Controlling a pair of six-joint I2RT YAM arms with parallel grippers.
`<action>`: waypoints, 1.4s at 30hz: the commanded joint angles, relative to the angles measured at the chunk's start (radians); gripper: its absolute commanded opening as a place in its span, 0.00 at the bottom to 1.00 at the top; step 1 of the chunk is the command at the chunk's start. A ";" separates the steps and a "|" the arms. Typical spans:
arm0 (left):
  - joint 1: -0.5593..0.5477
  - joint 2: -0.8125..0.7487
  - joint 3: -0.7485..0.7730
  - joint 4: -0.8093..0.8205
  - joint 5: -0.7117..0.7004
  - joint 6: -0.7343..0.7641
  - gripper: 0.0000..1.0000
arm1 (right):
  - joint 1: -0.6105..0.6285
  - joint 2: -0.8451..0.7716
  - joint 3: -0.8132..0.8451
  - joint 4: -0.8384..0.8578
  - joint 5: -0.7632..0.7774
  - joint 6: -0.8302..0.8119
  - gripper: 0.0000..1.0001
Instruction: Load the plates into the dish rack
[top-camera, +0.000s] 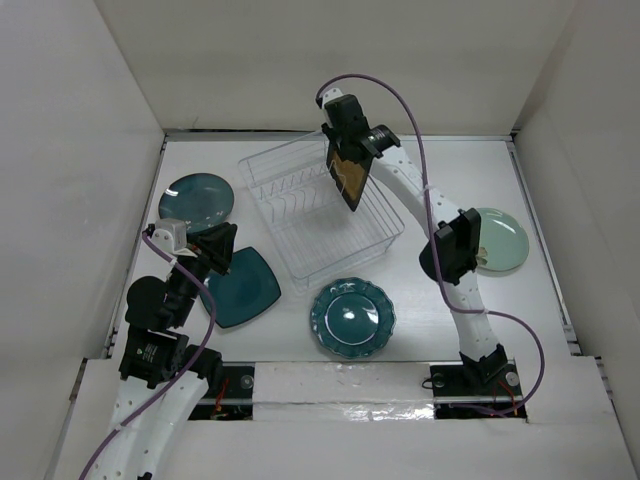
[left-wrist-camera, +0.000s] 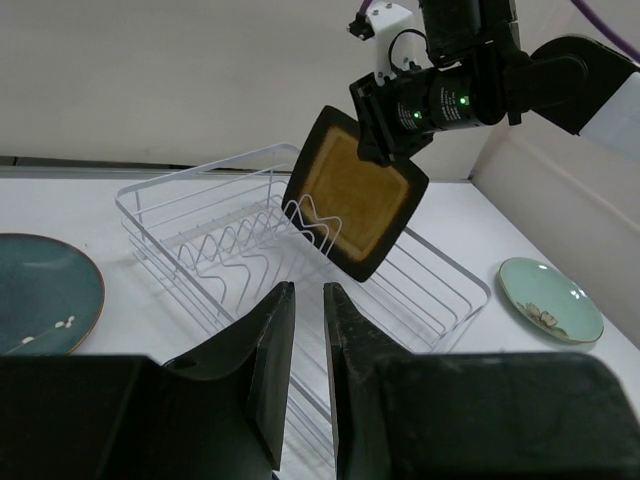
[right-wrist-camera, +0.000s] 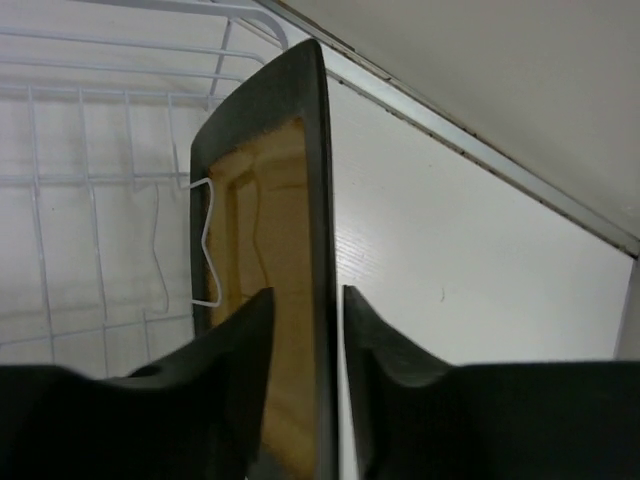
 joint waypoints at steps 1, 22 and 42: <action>-0.006 -0.005 0.017 0.037 0.011 0.003 0.15 | 0.015 -0.051 -0.017 0.085 0.028 -0.003 0.43; -0.006 -0.004 0.015 0.036 0.005 0.003 0.16 | -0.094 -0.741 -0.837 0.611 -0.169 0.323 0.30; -0.050 -0.018 0.018 0.036 0.005 0.003 0.16 | -1.123 -1.294 -2.125 1.110 -0.352 1.035 0.61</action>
